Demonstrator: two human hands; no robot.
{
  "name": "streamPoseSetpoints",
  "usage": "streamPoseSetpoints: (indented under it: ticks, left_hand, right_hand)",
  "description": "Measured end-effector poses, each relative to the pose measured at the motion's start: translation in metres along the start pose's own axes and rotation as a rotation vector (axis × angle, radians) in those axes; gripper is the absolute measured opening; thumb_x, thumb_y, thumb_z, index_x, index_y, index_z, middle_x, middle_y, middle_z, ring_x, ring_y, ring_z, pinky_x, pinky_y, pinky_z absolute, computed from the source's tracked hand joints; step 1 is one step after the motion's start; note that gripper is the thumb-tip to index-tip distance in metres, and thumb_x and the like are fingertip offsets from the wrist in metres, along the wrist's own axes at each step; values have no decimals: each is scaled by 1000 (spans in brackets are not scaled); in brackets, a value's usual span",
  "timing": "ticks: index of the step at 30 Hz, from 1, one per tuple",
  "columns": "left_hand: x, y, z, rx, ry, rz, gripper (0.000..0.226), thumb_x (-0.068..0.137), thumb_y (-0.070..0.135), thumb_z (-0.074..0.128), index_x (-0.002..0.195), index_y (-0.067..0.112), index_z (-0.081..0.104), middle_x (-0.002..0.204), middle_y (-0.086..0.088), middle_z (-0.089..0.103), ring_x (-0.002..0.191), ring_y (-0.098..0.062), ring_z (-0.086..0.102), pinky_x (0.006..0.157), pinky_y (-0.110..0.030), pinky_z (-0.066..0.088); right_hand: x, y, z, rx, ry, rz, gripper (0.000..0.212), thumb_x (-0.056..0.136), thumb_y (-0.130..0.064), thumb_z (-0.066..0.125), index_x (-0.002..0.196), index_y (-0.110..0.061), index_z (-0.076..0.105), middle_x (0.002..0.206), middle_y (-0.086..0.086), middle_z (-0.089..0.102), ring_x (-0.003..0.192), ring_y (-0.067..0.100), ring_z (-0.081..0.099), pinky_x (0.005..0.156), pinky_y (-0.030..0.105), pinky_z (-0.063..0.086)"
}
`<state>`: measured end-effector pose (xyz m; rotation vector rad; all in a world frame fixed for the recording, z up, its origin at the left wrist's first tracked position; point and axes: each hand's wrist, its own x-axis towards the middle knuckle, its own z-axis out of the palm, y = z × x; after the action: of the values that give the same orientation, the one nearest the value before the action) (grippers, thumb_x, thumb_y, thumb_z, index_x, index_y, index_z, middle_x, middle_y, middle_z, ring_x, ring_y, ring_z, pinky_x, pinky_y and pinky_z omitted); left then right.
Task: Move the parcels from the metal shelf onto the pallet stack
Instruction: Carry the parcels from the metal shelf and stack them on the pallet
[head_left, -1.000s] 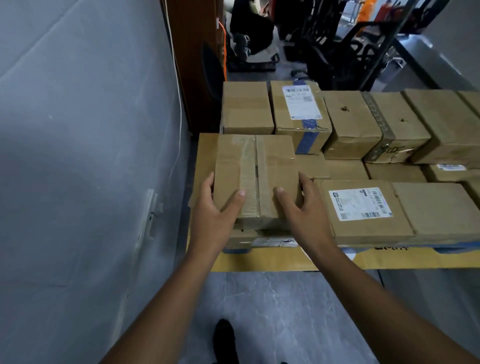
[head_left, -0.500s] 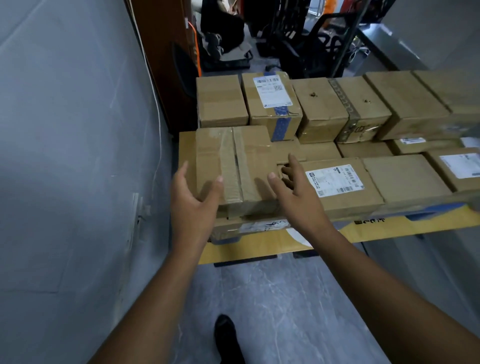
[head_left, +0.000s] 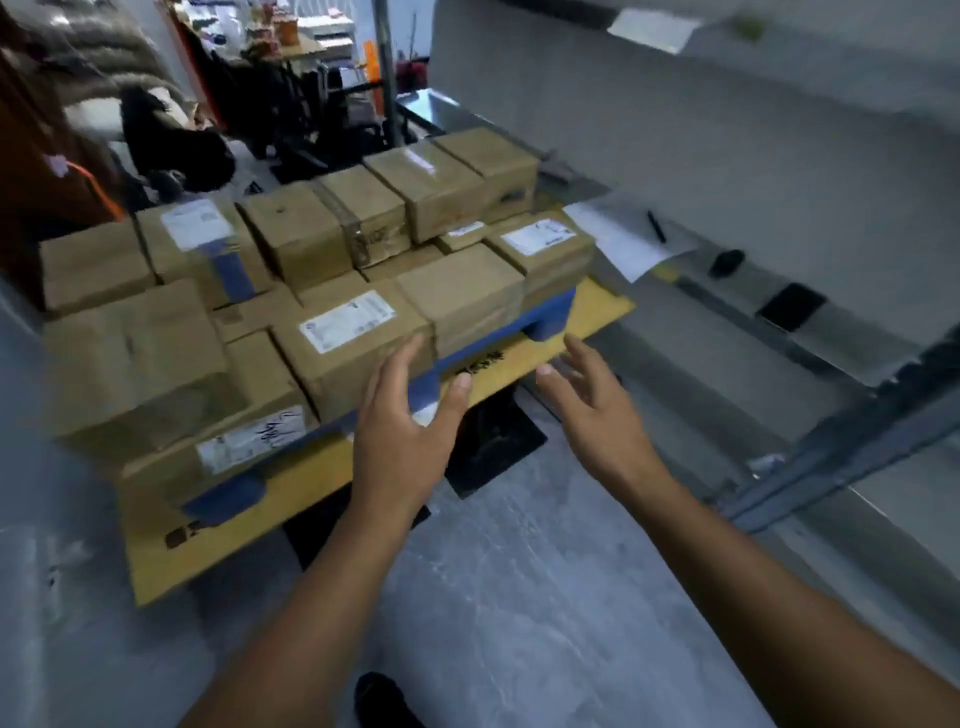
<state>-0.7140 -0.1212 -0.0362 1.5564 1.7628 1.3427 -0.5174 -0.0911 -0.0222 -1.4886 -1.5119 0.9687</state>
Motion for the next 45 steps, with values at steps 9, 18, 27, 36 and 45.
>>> streamPoseSetpoints:
  ticks: [9, 18, 27, 36, 45]
  left_hand:
    - [-123, 155, 217, -73, -566, 211, 71, 88, 72, 60, 152, 47, 38, 161, 15, 36, 138, 5, 32, 106, -26, 33]
    - [-249, 288, 379, -157, -962, 397, 68, 92, 57, 68, 151, 32, 46, 155, 12, 46, 133, 4, 40, 106, -19, 30]
    - [-345, 397, 546, -258, -1257, 558, 66, 91, 64, 66, 149, 39, 46, 154, 16, 49, 141, -2, 44, 106, -22, 32]
    - [-432, 481, 687, -334, -1489, 589, 81, 77, 80, 55, 147, 41, 47, 154, 15, 48, 140, -3, 43, 106, -20, 29]
    - [-537, 548, 759, -367, -1677, 642, 77, 76, 87, 53, 142, 48, 47, 152, 22, 48, 134, 5, 42, 102, -20, 30]
  right_hand:
    - [-143, 103, -273, -127, 438, 141, 72, 100, -60, 58, 162, -29, 38, 167, -6, 38, 151, 11, 38, 119, 30, 31]
    - [-290, 174, -440, -152, 819, 369, 69, 101, -53, 61, 161, -26, 40, 163, -4, 42, 149, 11, 40, 123, 33, 32]
    - [-368, 241, -582, -233, 1106, 523, 70, 101, -55, 60, 161, -24, 40, 163, -3, 42, 149, 11, 39, 119, 28, 31]
    - [-424, 298, -705, -258, 1270, 712, 73, 99, -63, 57, 161, -30, 38, 162, -8, 42, 149, 8, 39, 115, 27, 33]
    - [-500, 328, -778, -217, 1484, 794, 75, 97, -68, 55, 161, -33, 36, 165, -9, 38, 149, 9, 39, 109, 25, 32]
